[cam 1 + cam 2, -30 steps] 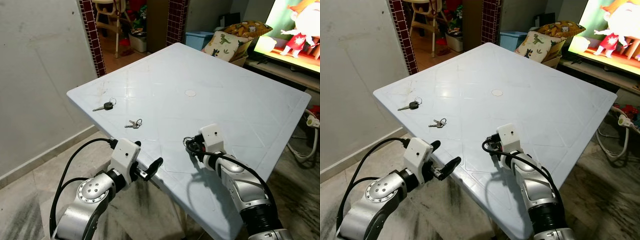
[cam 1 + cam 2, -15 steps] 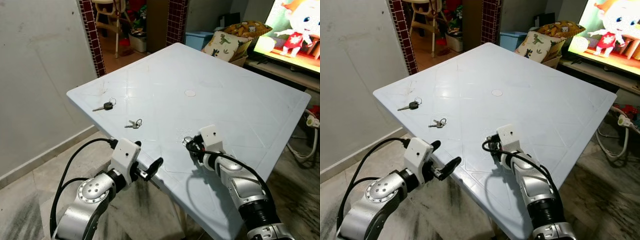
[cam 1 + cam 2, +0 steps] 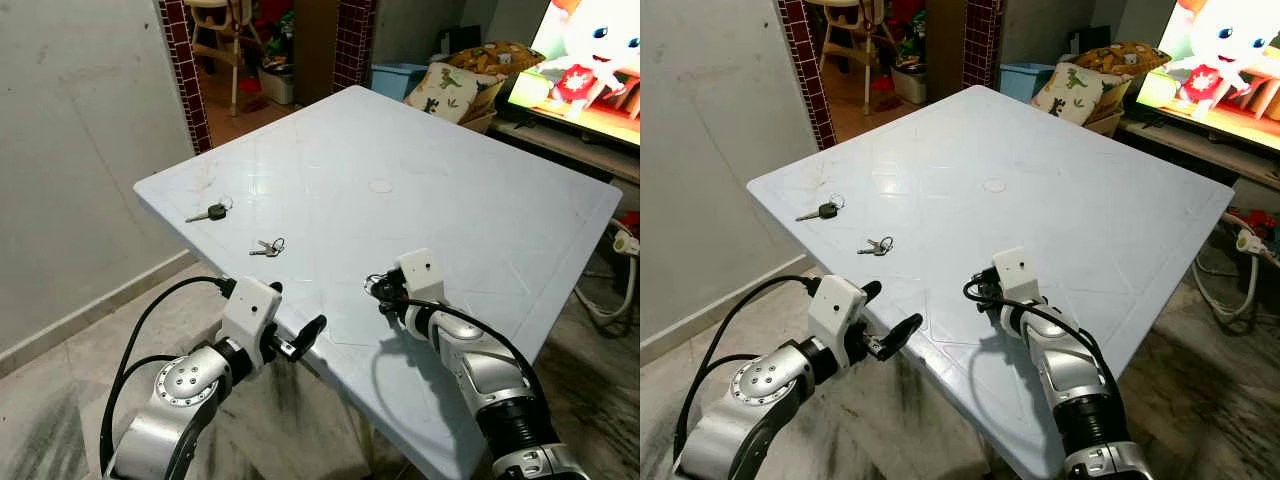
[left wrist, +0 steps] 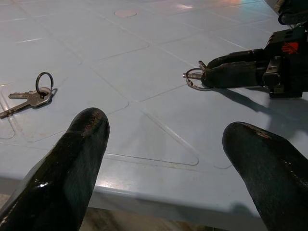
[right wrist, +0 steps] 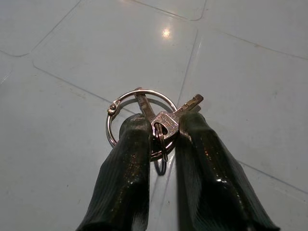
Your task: Hang keys on a hook
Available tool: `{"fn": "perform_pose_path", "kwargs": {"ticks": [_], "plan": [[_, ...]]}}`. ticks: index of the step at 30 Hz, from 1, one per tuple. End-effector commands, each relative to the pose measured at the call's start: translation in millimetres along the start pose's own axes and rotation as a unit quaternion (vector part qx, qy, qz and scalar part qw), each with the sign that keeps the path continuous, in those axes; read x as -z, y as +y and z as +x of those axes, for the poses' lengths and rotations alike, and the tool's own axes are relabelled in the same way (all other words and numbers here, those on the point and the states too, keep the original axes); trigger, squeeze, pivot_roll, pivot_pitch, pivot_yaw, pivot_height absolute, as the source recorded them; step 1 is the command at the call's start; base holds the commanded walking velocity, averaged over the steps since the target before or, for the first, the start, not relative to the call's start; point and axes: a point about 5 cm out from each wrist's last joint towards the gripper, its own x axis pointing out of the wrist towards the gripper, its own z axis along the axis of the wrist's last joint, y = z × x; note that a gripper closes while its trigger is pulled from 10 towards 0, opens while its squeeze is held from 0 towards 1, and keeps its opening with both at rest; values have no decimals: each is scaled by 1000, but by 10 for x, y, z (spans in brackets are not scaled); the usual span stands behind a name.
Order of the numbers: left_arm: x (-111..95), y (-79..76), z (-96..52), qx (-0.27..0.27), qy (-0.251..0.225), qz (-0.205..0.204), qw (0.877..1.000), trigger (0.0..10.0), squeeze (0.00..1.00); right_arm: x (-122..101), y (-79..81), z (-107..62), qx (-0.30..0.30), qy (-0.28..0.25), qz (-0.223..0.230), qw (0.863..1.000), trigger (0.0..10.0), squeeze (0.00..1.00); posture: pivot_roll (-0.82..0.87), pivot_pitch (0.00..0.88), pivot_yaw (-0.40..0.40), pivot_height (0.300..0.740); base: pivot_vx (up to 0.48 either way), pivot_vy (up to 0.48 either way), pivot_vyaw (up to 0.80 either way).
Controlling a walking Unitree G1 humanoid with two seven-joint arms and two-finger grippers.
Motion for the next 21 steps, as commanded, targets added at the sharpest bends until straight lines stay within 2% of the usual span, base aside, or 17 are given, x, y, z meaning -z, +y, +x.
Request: {"fn": "perform_pose_path", "kwargs": {"ticks": [1, 10, 13, 15, 18, 21], "plan": [[1, -22, 14, 5, 1, 5, 1000, 10000, 0, 11, -29, 9, 2, 6, 6, 1000, 0, 0, 12, 0, -25, 740, 0, 0, 0], [1, -14, 19, 3, 1, 6, 1000, 10000, 0, 4, -28, 13, 3, 5, 8, 1000, 0, 0, 12, 0, -25, 740, 0, 0, 0], [-6, 0, 18, -4, -3, 8, 1000, 10000, 0, -24, -39, 13, 9, -5, 22, 1000, 0, 0, 13, 0, -23, 740, 0, 0, 0], [-12, 11, 19, -10, -5, 8, 1000, 10000, 0, -52, -42, 8, 8, -17, 34, 999, 0, 0, 13, 0, -23, 740, 0, 0, 0], [-49, 59, 27, -29, -16, 7, 999, 10000, 0, -180, -47, -28, 10, -66, 67, 995, 0, 0, 13, 0, -23, 740, 0, 0, 0], [-48, 64, 32, -30, -16, 7, 999, 10000, 0, -215, -50, -37, 12, -78, 71, 994, 0, 0, 9, 0, -23, 740, 0, 0, 0]]}}
